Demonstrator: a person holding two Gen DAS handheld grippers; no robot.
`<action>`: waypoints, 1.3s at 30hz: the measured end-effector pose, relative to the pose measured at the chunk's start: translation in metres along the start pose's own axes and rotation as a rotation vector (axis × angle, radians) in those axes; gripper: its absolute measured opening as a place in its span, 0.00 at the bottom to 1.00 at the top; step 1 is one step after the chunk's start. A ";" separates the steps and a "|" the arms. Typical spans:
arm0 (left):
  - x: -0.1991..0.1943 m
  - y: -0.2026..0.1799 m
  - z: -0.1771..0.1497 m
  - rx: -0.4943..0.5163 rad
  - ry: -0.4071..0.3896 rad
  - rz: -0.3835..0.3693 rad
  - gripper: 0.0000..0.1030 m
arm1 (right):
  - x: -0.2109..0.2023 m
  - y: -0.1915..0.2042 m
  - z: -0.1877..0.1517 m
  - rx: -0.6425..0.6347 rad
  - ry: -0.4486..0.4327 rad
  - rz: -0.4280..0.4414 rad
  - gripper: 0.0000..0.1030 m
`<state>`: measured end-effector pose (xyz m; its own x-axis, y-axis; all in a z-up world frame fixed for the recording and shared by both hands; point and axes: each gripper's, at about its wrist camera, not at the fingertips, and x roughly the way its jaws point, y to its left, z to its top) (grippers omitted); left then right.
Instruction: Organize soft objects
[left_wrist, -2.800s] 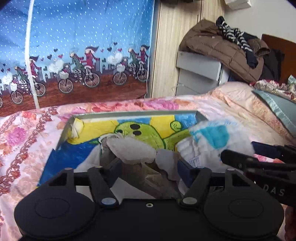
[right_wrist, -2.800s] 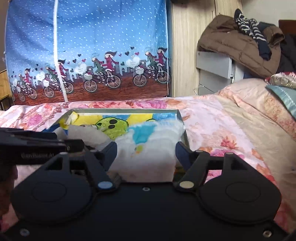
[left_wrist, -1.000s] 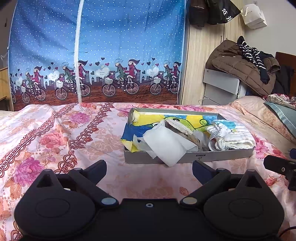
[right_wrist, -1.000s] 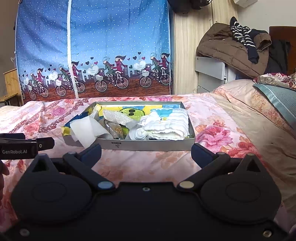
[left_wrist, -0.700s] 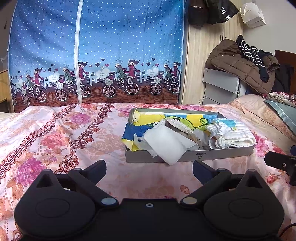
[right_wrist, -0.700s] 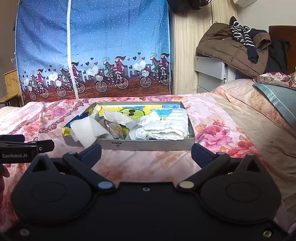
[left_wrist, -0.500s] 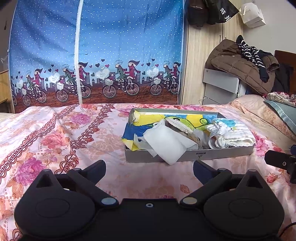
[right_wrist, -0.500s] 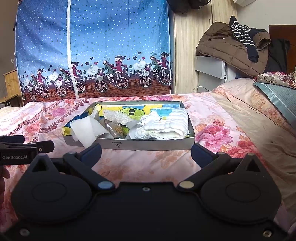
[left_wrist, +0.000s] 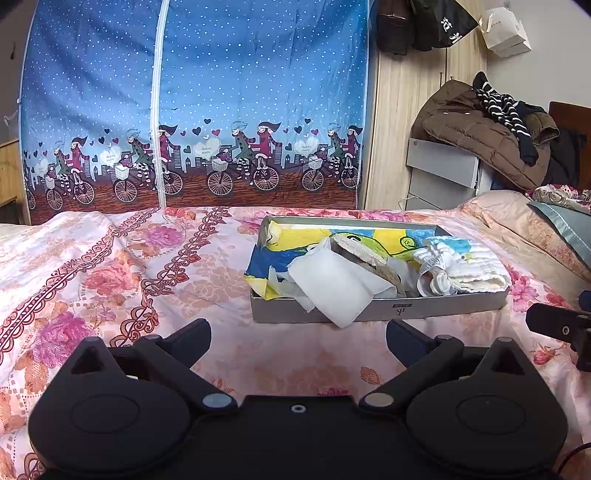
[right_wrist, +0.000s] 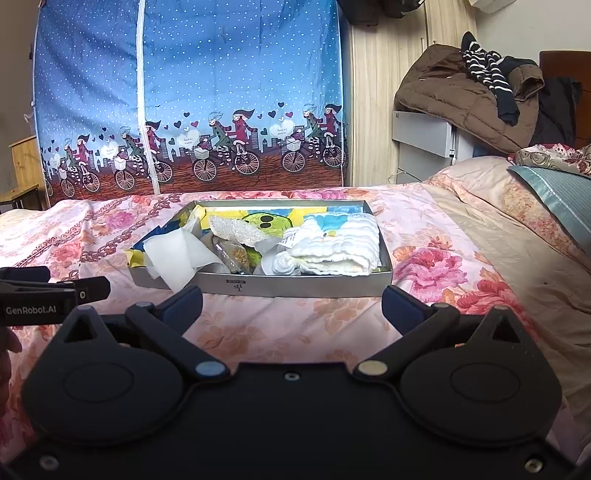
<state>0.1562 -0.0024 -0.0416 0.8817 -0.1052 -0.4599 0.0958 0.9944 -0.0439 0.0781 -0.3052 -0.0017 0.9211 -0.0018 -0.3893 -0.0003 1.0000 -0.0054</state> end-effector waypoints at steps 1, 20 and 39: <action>0.000 0.000 0.000 0.001 0.000 0.001 0.98 | 0.000 0.000 0.000 0.002 -0.001 -0.002 0.99; -0.001 -0.001 0.000 0.003 -0.004 0.000 0.99 | 0.002 0.002 -0.002 0.024 0.003 -0.009 0.99; -0.001 -0.003 -0.002 0.006 -0.005 0.002 0.99 | 0.002 0.006 -0.003 0.024 0.007 -0.012 0.99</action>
<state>0.1538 -0.0054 -0.0427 0.8840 -0.1031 -0.4559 0.0965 0.9946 -0.0380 0.0792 -0.2992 -0.0049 0.9181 -0.0139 -0.3960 0.0202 0.9997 0.0118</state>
